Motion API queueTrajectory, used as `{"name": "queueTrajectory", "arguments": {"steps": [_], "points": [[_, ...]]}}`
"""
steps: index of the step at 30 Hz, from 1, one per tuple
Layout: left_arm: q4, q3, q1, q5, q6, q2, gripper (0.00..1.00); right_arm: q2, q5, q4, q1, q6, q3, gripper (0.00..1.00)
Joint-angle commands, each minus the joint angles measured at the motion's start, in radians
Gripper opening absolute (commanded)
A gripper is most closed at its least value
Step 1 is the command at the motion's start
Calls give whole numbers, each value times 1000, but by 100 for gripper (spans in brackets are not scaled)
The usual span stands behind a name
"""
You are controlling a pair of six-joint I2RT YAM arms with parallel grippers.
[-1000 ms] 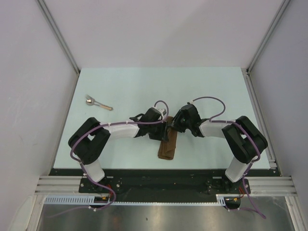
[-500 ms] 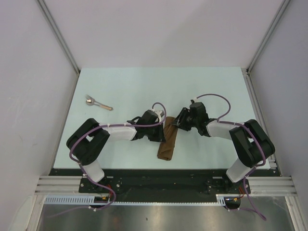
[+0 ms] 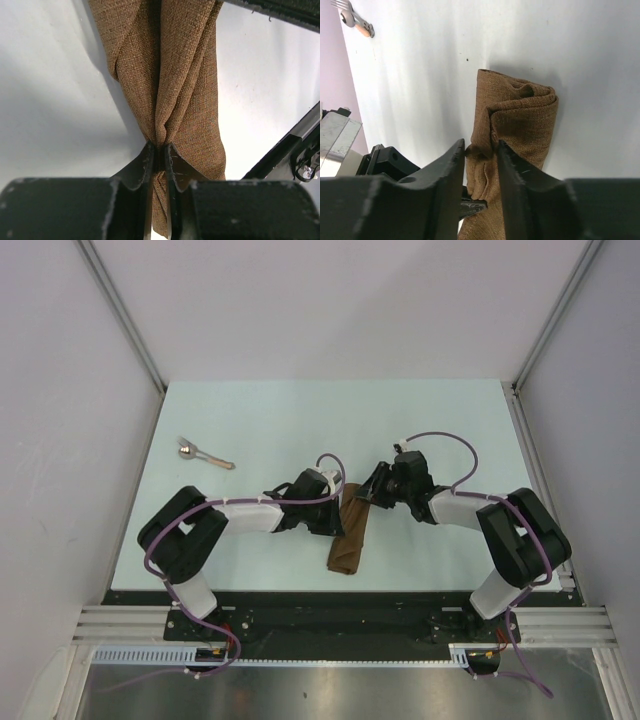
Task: Fold the napkin into a case and place the utensils inside
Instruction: Pick up the top corner of the smaller rectangle folded napkin.
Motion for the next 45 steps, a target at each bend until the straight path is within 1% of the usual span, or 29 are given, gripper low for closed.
{"name": "queueTrajectory", "arguments": {"steps": [1, 6, 13, 14, 16, 17, 18, 20, 21, 23, 26, 32, 34, 36, 37, 38, 39, 40, 41, 43, 44, 45], "points": [[-43, -18, -7, 42, -4, -10, 13, 3, -2, 48, 1, -21, 16, 33], [-40, -16, -7, 45, -7, -3, 11, 15, 8, 46, 1, -21, 19, 31], [-34, -21, -8, 50, -11, -5, 9, 35, -4, 71, 6, -3, 26, 13], [-35, -22, -8, 48, -10, -5, 9, 34, -2, 75, 6, -5, 26, 8], [-37, -22, -10, 56, -10, -6, 9, 38, -7, 78, 3, 6, 22, 3], [-41, -21, -10, 56, -7, -8, 11, 37, -5, 78, 1, 11, 21, 1], [-46, -22, -10, 54, -4, -20, 23, 31, -2, 83, 0, 14, 15, 0], [-61, -28, -10, 56, -2, -37, 35, 31, -2, 89, 0, 26, 12, 0], [-72, -31, -11, 59, -2, -46, 43, 29, -2, 88, 0, 32, 10, 0], [-96, -30, -16, 71, -2, -54, 50, 31, -1, 101, 0, 57, 6, 0], [-103, -47, -33, 82, -11, -69, 52, 49, -1, 112, 0, 74, 15, 0], [-60, -126, -40, 111, -39, -86, 56, 89, 11, 101, 3, 104, 39, 0], [-40, -134, -40, 122, -45, -86, 54, 100, 11, 94, 6, 106, 52, 0], [-40, -137, -40, 110, -39, -83, 44, 115, 11, 91, 7, 110, 59, 1], [-40, -137, -40, 102, -38, -82, 39, 117, 2, 94, 9, 112, 64, 4], [-37, -137, -40, 85, -34, -80, 30, 115, 4, 88, 10, 110, 65, 9], [-31, -139, -40, 85, -36, -76, 26, 109, 8, 78, 15, 106, 68, 13], [-21, -140, -40, 82, -37, -72, 23, 106, 8, 56, 20, 91, 76, 20], [-14, -146, -40, 79, -38, -69, 18, 103, 10, 42, 23, 83, 81, 23], [-6, -153, -39, 77, -44, -69, 12, 92, 4, -7, 29, 66, 94, 32], [24, -162, -40, 79, -47, -71, 9, 87, 5, -20, 32, 52, 101, 34], [31, -165, -39, 80, -51, -72, 8, 78, 14, -33, 44, 48, 102, 36]]}}
